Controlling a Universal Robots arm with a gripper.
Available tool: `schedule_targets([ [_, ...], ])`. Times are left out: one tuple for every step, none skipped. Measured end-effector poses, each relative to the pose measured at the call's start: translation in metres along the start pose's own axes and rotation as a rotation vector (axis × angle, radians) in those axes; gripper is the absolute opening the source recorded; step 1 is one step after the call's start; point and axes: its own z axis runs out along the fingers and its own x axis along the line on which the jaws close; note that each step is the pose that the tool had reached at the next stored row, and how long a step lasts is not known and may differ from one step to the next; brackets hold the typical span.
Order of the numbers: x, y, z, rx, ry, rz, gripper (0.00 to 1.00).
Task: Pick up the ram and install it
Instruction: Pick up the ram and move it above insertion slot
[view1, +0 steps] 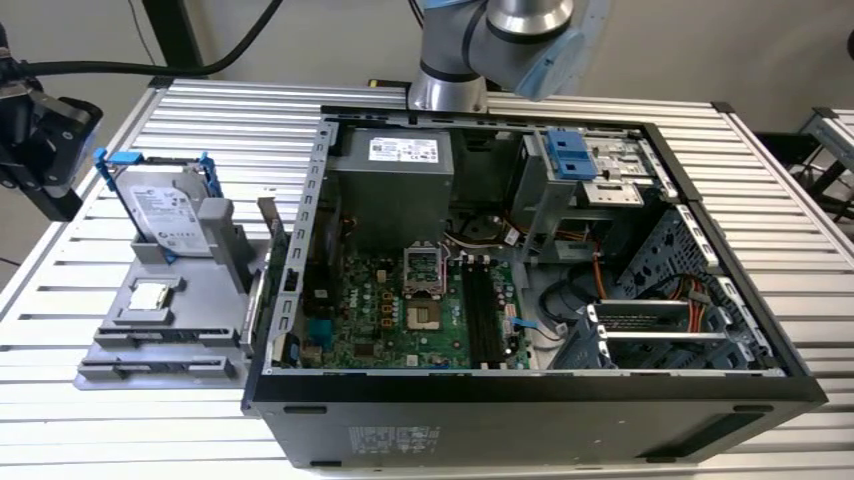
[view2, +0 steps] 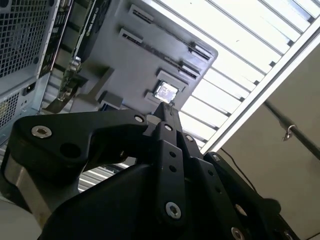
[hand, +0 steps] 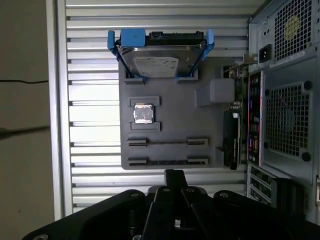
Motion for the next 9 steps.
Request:
schedule_targets([
  [0.0,0.0,0.0,0.0,0.0,0.0,0.0],
  [0.0,-0.0001,0.0,0.0,0.0,0.0,0.0],
  [0.0,-0.0001,0.0,0.0,0.0,0.0,0.0],
  [0.0,-0.0001,0.0,0.0,0.0,0.0,0.0],
  [0.0,-0.0002,0.0,0.0,0.0,0.0,0.0],
  [0.0,-0.0002,0.0,0.0,0.0,0.0,0.0],
  [0.0,-0.0002,0.0,0.0,0.0,0.0,0.0],
  [0.0,-0.0003,0.0,0.0,0.0,0.0,0.0],
  [0.0,-0.0002,0.0001,0.0,-0.0001,0.0,0.0],
])
